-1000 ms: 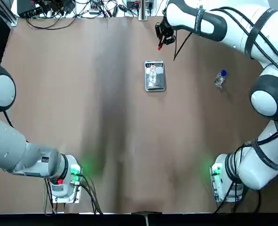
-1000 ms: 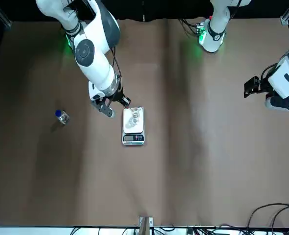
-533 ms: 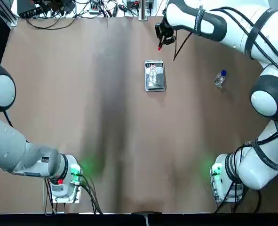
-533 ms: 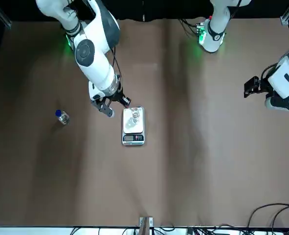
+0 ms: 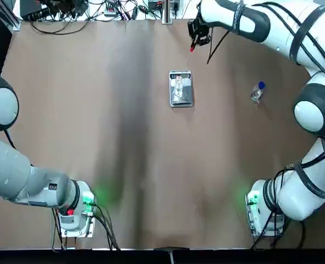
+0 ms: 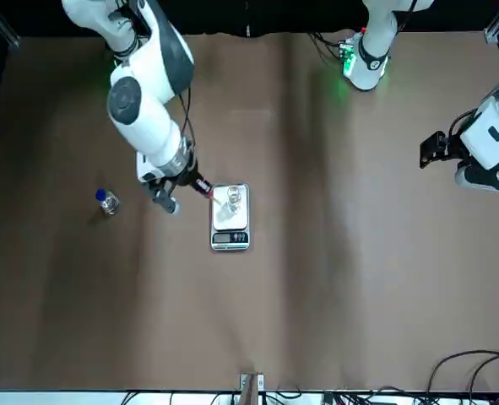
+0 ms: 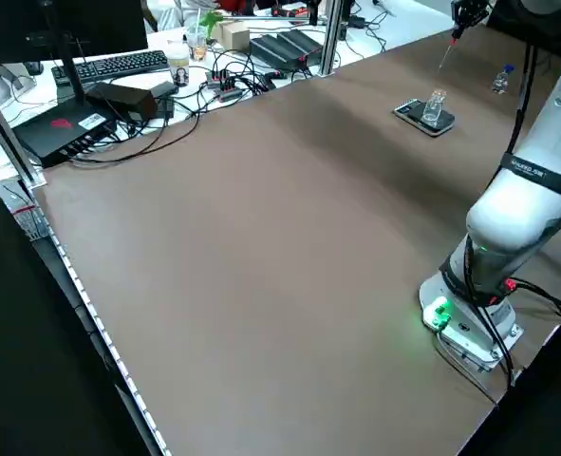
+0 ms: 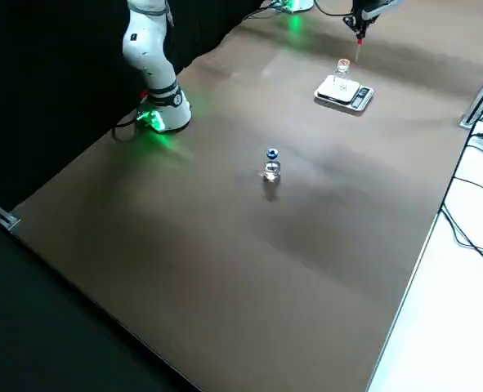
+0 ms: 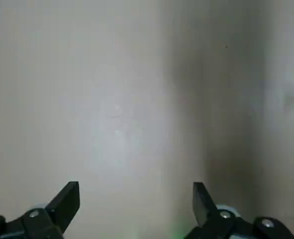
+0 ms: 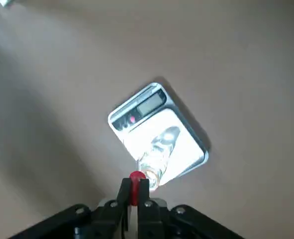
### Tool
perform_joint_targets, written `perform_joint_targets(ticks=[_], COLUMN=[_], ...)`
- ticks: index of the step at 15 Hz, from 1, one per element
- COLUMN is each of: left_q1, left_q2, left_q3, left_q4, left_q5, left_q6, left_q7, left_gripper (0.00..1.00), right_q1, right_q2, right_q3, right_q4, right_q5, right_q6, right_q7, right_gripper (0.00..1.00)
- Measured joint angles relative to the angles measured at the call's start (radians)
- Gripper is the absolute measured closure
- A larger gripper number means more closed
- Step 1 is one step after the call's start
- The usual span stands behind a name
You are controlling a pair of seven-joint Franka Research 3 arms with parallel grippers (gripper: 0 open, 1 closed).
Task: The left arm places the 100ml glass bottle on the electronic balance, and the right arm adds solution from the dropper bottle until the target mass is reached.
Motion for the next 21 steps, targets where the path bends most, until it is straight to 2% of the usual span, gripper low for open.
perform_joint_targets(ticks=[5, 9, 15, 21], left_q1=[-0.001, -0.002, -0.002, -0.004], left_q2=[0.000, 0.000, -0.001, -0.001], left_q3=[-0.001, -0.031, -0.043, -0.127], left_q4=[0.000, 0.000, 0.003, 0.003], left_q5=[0.000, 0.000, 0.000, 0.000], left_q6=[0.000, 0.000, 0.003, 0.027], left_q7=[0.000, -0.004, -0.005, -0.033], left_gripper=[0.00, 0.00, 0.00, 0.00], right_q1=[-0.111, -0.221, -0.380, -0.544], right_q2=[-0.010, -0.030, -0.041, -0.040], right_q3=[-0.004, -0.008, -0.011, -0.014], right_q4=[0.006, 0.007, 0.007, -0.006], right_q5=[-0.001, -0.002, -0.022, -0.079], right_q6=[-0.082, -0.188, -0.252, -0.273], right_q7=[-0.146, -0.306, -0.570, -0.835], right_gripper=[0.91, 0.91, 0.91, 0.91])
